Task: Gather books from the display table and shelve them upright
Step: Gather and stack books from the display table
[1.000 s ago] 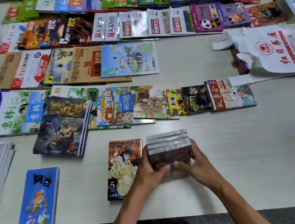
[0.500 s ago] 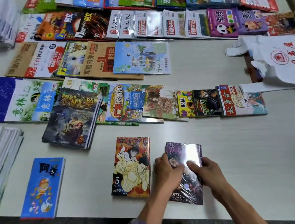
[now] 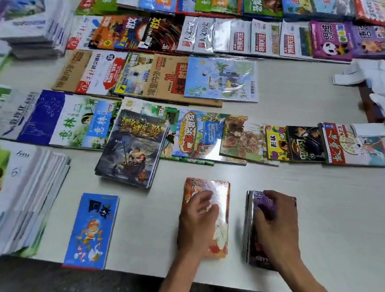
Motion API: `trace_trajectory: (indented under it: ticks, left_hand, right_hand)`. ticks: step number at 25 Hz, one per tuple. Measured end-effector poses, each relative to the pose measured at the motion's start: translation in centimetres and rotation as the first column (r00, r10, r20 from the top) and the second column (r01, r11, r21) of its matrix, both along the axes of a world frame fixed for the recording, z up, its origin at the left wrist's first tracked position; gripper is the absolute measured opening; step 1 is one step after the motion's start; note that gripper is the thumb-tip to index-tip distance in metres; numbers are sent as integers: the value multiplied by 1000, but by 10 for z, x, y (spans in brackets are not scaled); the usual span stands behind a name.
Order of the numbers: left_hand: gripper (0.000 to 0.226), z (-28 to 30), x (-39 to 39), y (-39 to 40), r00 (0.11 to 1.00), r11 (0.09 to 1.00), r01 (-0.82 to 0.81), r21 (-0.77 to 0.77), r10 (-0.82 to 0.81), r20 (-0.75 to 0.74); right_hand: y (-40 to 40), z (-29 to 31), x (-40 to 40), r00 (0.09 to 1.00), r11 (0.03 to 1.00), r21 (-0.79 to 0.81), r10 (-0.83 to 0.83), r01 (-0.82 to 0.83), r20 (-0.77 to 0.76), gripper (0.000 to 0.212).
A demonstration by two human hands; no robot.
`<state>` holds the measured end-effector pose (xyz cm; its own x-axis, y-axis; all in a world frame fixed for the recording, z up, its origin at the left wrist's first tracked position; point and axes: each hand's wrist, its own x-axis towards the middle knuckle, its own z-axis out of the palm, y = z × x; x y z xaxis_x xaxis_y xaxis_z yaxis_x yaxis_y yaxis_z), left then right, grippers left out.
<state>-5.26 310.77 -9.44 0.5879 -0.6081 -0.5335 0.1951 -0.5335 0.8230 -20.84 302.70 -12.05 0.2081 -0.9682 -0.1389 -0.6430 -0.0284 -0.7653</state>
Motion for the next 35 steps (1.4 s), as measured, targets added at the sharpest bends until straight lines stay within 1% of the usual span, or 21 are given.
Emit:
trace_trajectory:
  ticks: [2, 4, 6, 8, 9, 13, 15, 17, 18, 20, 22, 23, 24, 25, 26, 27, 28, 29, 31, 33, 35]
  left_hand:
    - [24, 3, 55, 22, 986, 989, -150, 10, 149, 73]
    - [26, 1, 110, 34, 953, 965, -262, 6, 258, 158]
    - [26, -7, 165, 40, 910, 940, -341, 16, 326, 257]
    - [27, -19, 214, 41, 897, 938, -338, 74, 298, 327]
    - [29, -26, 234, 40, 906, 942, -313, 122, 257, 337]
    - [61, -50, 282, 29, 939, 923, -161, 351, 33, 343]
    - [69, -58, 294, 25, 975, 920, -87, 382, 0, 223]
    - [65, -65, 303, 26, 991, 919, 40, 393, -87, 102]
    - [64, -67, 307, 26, 988, 917, 98, 387, -136, 73]
    - [58, -70, 316, 23, 986, 934, 136, 332, -159, 42]
    - [50, -70, 324, 19, 987, 946, 147, 290, -159, 18]
    - [51, -69, 327, 17, 986, 946, 155, 285, -164, 10]
    - [58, -69, 329, 16, 985, 944, 163, 286, -170, -2]
    - [70, -70, 330, 16, 983, 941, 180, 287, -182, -21]
    - [87, -71, 329, 15, 979, 937, 202, 284, -197, -49]
    - [102, -72, 328, 14, 975, 935, 221, 277, -207, -80]
    - [113, -74, 325, 13, 972, 935, 229, 270, -208, -106]
    - [117, -74, 321, 13, 973, 938, 225, 264, -200, -120]
    - [109, -74, 310, 17, 977, 954, 195, 229, -167, -133]
    - [86, -78, 294, 29, 982, 975, 156, 160, -135, -134]
    - [66, -79, 279, 44, 983, 987, 149, 63, -141, -121]
  right_hand:
    - [11, 7, 44, 984, 985, 121, 104, -123, 147, 30]
    - [18, 8, 89, 956, 943, 225, 195, -244, 219, 31]
    - [23, 1, 138, 934, 888, 341, 218, -310, 282, 36]
    - [24, -12, 183, 932, 818, 478, 179, -318, 314, 44]
    - [23, -21, 202, 944, 785, 546, 146, -293, 296, 48]
    - [14, -46, 250, 983, 639, 758, -23, -126, 182, 68]
    - [12, -53, 260, 972, 607, 785, -87, -121, 217, 70]
    - [13, -56, 270, 946, 607, 784, -164, -128, 281, 58]
    - [14, -59, 274, 929, 618, 776, -202, -124, 309, 46]
    - [12, -58, 282, 905, 636, 763, -253, -112, 343, 25]
    - [11, -56, 290, 900, 639, 762, -265, -105, 346, 19]
    - [10, -58, 293, 900, 633, 768, -269, -102, 342, 17]
    - [10, -60, 294, 898, 619, 779, -277, -105, 342, 14]
    - [9, -62, 296, 896, 609, 784, -275, -117, 348, 13]
    - [8, -63, 297, 898, 609, 783, -269, -123, 349, 18]
    - [5, -62, 297, 901, 612, 781, -259, -125, 348, 33]
    - [2, -61, 296, 911, 609, 784, -245, -123, 333, 49]
    - [-2, -61, 294, 914, 607, 784, -232, -132, 334, 58]
    - [-7, -57, 283, 905, 597, 778, -196, -196, 379, 52]
    - [-9, -54, 264, 900, 589, 777, -180, -224, 396, 45]
    - [-8, -49, 243, 902, 603, 757, -134, -254, 409, 46]
